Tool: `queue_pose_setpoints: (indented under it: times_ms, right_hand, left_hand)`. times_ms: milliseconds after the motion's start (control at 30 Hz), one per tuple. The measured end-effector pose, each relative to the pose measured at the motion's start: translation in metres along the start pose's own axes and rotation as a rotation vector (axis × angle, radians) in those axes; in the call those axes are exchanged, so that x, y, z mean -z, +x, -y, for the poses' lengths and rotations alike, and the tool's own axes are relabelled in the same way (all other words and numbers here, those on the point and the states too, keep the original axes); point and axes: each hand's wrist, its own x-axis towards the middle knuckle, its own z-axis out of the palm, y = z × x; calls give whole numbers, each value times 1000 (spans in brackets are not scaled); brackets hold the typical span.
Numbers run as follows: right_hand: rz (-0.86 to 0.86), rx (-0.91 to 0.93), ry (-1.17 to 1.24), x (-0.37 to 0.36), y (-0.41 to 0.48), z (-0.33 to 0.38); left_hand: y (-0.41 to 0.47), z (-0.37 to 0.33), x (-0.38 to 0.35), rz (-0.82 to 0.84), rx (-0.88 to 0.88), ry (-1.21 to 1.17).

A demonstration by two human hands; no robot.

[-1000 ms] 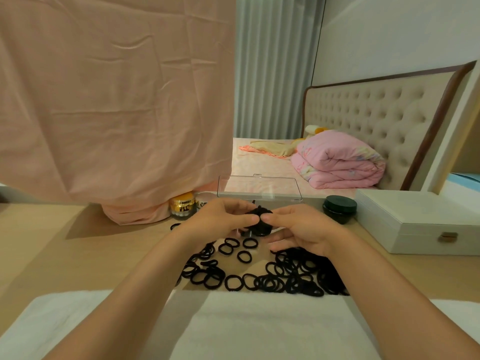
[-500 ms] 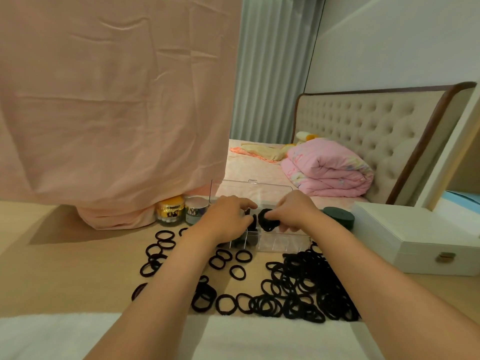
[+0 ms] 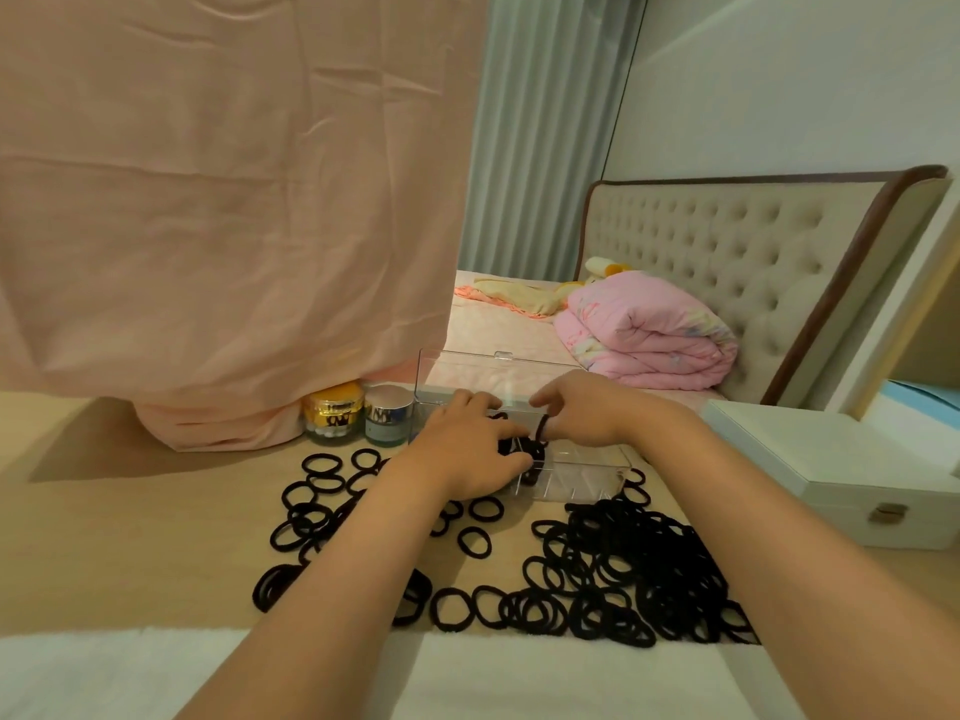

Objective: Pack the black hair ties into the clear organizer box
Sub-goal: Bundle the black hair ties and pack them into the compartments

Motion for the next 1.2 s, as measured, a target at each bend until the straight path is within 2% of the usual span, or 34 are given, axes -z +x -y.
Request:
queue_pose_setpoints:
  times_ms: [67, 167, 233, 400, 500, 533, 667, 800, 900, 967, 1100, 1200]
  right_hand:
    - [-89, 31, 83, 3, -6, -5]
    - [-222, 31, 177, -3, -9, -8]
    - [-238, 49, 188, -9, -9, -6]
    - [-165, 120, -46, -22, -17, -6]
    - [-118, 227, -377, -33, -20, -11]
    - [-96, 233, -414, -36, -20, -13]
    - [-64, 216, -295, -38, -18, -18]
    - [-205, 143, 48, -30, -20, -26]
    - [-281, 146, 207, -30, -26, -31]
    - [-258, 179, 211, -34, -29, -29]
    - [-265, 243, 36, -48, -23, -28]
    - [-306, 196, 7, -46, -19, -25]
  left_hand:
    - [1, 0, 1, 4, 2, -11]
    - [1, 3, 3, -82, -12, -113]
    - [0, 3, 4, -131, -10, -187]
    - [-1, 2, 2, -46, -29, -140]
    - [0, 3, 2, -21, -18, -152]
    - [0, 3, 3, -31, -22, -154]
    - [-2, 2, 3, -72, -65, -161]
    - [-2, -3, 0, -19, -59, -59]
    - [-1, -5, 0, 3, -59, -34]
    - [-1, -4, 1, -9, -59, -68]
    - [-3, -2, 6, -56, -45, -209]
    - [-3, -2, 9, -53, -50, -197]
